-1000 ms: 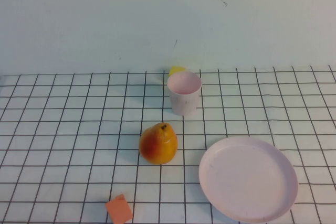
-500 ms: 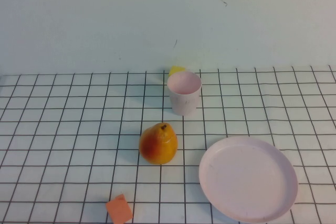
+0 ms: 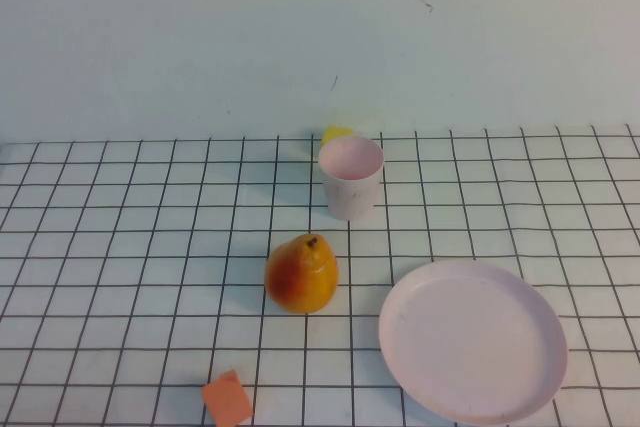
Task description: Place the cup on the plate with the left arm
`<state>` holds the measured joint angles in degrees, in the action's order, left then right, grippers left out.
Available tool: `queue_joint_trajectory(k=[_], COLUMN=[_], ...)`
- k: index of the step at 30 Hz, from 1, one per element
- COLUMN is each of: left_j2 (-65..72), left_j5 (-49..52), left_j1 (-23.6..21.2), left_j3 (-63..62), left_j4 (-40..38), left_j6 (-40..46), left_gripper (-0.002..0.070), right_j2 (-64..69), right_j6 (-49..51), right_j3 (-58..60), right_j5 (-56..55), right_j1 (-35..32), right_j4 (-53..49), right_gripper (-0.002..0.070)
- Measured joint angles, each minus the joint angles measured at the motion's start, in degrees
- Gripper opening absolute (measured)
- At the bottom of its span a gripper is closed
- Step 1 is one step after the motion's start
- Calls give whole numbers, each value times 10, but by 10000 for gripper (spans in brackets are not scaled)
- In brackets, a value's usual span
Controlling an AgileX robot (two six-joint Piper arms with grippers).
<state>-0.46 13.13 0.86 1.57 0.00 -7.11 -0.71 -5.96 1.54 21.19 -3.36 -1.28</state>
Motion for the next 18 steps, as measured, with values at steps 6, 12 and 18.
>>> queue_joint_trajectory(k=[6, 12, 18], left_j2=[0, 0, 0], left_j5=[-95, -163, -177], left_j1=[0, 0, 0], left_j3=[0, 0, 0], left_j4=[3, 3, 6], left_j6=[0, 0, -1], left_gripper=[-2, -2, -2], right_j2=[0, 0, 0], right_j6=[0, 0, 0], right_j3=[0, 0, 0], right_j5=[0, 0, 0], right_j1=[0, 0, 0], right_j4=[0, 0, 0], right_gripper=[-2, -2, -2])
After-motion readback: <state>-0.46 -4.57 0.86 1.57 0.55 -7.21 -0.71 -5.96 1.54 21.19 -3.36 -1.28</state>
